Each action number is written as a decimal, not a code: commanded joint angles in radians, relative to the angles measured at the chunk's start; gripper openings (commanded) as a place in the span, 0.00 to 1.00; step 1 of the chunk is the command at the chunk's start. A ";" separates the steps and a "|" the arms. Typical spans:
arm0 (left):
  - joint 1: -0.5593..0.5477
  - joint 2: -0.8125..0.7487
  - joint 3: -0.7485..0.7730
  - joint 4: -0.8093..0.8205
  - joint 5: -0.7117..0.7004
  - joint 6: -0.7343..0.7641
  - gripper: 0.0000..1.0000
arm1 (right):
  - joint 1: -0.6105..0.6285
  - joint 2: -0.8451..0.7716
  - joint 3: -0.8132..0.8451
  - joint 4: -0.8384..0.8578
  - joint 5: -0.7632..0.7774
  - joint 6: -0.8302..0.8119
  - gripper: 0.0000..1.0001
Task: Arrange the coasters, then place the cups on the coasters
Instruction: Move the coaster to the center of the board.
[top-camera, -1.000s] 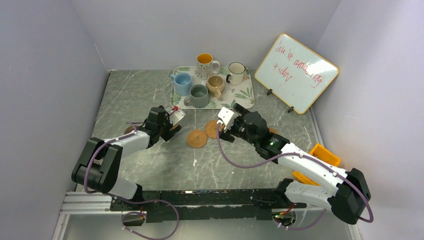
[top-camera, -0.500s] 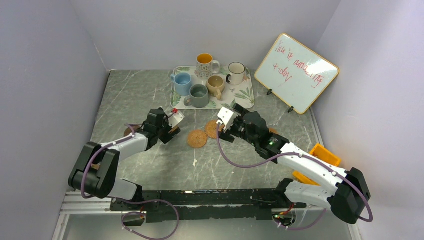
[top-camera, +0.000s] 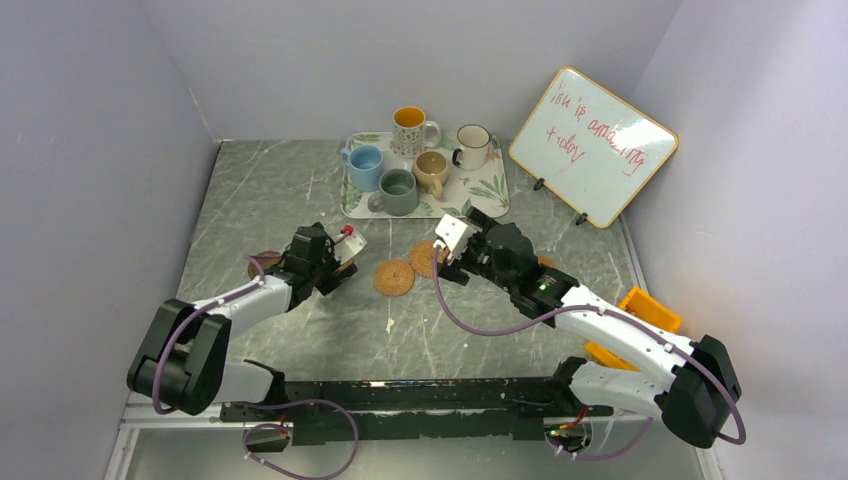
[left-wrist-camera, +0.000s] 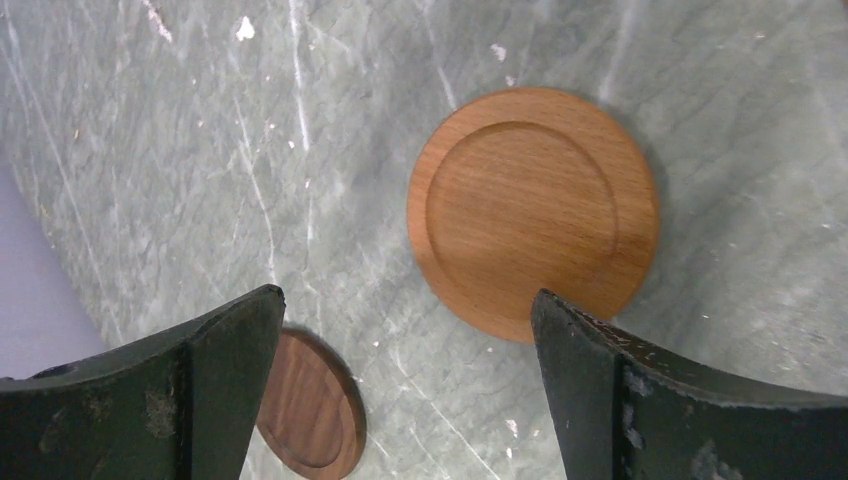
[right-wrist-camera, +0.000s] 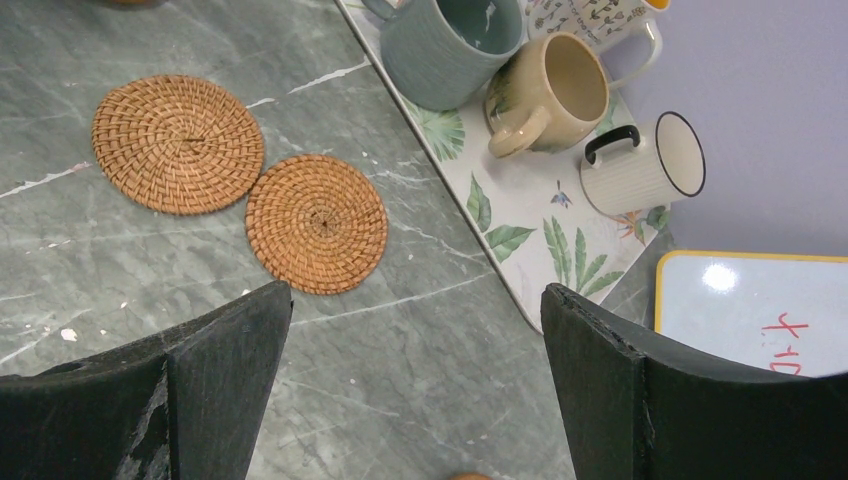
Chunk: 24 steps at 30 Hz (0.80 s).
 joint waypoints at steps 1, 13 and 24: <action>0.000 0.042 -0.018 0.007 -0.108 0.002 1.00 | 0.005 0.000 0.003 0.040 -0.007 -0.003 0.98; 0.002 0.127 0.005 0.092 -0.271 0.003 1.00 | 0.005 -0.005 0.002 0.038 -0.015 -0.002 0.98; 0.003 0.131 -0.023 0.138 -0.336 0.028 1.00 | 0.005 -0.003 0.002 0.037 -0.018 -0.002 0.98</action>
